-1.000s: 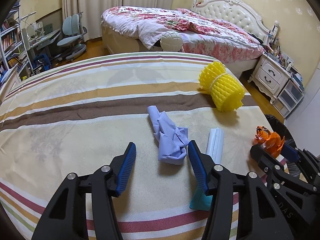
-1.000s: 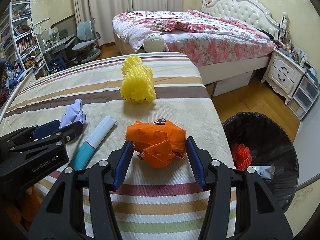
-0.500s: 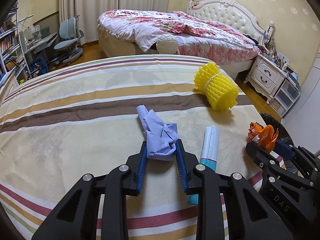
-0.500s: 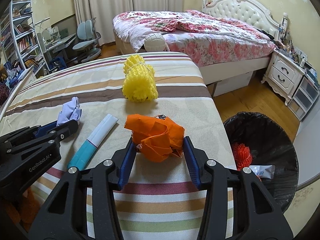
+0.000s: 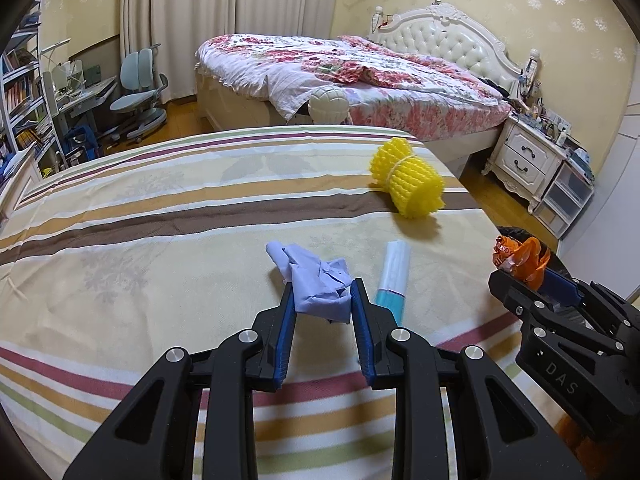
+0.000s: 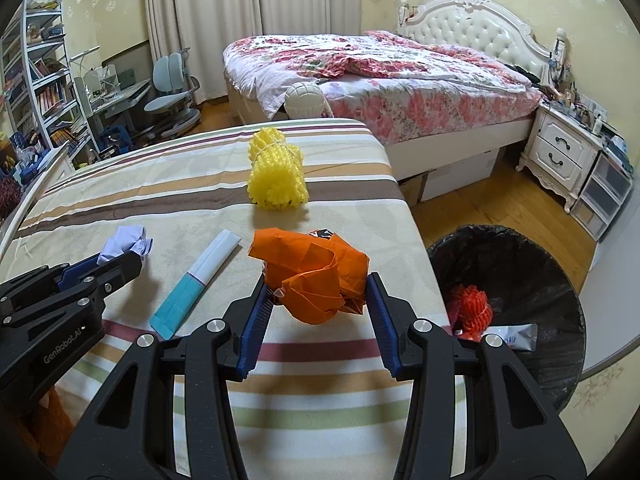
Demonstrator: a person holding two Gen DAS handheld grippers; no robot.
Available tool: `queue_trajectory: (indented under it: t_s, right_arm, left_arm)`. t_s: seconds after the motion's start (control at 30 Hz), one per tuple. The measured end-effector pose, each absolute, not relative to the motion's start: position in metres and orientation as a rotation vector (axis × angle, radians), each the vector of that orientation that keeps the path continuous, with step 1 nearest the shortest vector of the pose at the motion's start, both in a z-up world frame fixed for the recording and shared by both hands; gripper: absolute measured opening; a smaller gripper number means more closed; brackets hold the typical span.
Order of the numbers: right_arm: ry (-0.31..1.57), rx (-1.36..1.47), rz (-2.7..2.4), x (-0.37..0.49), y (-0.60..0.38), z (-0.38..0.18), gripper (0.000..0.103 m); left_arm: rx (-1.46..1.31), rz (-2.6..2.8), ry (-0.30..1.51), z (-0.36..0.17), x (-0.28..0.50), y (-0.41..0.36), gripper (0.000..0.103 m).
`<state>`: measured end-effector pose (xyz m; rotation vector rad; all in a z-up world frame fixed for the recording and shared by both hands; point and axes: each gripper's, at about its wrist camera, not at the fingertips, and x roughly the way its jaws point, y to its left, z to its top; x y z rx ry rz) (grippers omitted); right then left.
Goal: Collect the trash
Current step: 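Carry the lavender cloth and orange bag over the bin and release both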
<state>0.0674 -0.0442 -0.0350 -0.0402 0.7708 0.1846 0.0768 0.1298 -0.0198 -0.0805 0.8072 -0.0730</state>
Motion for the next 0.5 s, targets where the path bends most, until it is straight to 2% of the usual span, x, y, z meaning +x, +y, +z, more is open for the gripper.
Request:
queue_trajectory:
  t_s: [0.5]
  right_arm:
    - [0.741,0.002,0.073,0.047,-0.102,-0.029,0.046]
  left_arm:
    - [-0.022,-0.17,0.76,-0.007,0.059,0.069,0.028]
